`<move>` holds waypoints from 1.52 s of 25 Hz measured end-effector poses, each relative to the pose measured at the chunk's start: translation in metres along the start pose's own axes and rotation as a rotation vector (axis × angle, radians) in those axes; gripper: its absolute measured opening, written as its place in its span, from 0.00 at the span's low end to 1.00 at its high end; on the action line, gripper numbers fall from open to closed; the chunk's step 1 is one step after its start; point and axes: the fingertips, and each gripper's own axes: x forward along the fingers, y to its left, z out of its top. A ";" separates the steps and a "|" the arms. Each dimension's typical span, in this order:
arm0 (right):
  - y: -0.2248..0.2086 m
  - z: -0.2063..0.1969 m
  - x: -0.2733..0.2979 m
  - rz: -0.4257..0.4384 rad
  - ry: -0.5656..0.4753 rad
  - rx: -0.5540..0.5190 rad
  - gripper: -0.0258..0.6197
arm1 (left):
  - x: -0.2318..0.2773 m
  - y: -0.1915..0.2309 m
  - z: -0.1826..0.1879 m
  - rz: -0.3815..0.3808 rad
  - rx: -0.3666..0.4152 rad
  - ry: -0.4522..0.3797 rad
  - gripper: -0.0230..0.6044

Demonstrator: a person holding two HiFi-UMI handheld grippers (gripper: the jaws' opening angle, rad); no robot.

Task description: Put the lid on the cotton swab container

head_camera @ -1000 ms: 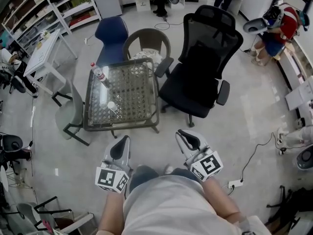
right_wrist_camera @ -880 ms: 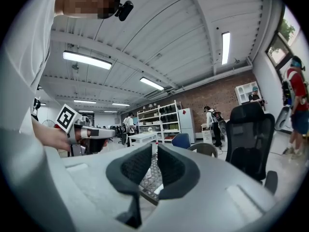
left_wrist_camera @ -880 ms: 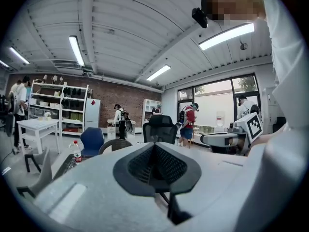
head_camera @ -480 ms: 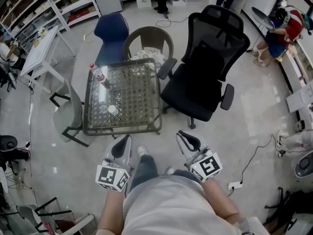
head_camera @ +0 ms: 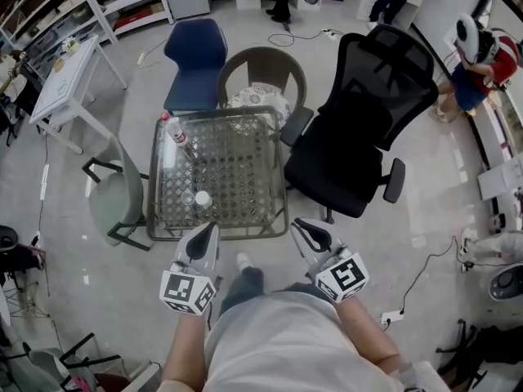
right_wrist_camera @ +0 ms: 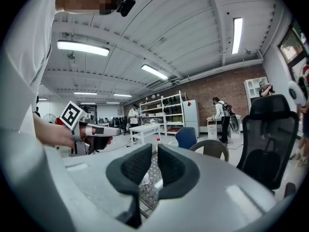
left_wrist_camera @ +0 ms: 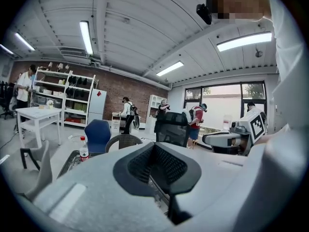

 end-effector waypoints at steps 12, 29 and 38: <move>0.016 0.003 0.126 0.028 0.059 0.007 0.10 | 0.012 0.126 0.011 0.029 -0.027 0.020 0.05; 0.054 -0.039 0.229 0.230 0.250 -0.098 0.10 | -0.013 0.218 -0.044 0.176 -0.170 0.128 0.05; 0.048 -0.093 0.274 0.390 0.363 -0.116 0.10 | 0.003 0.240 -0.076 0.283 -0.242 0.201 0.05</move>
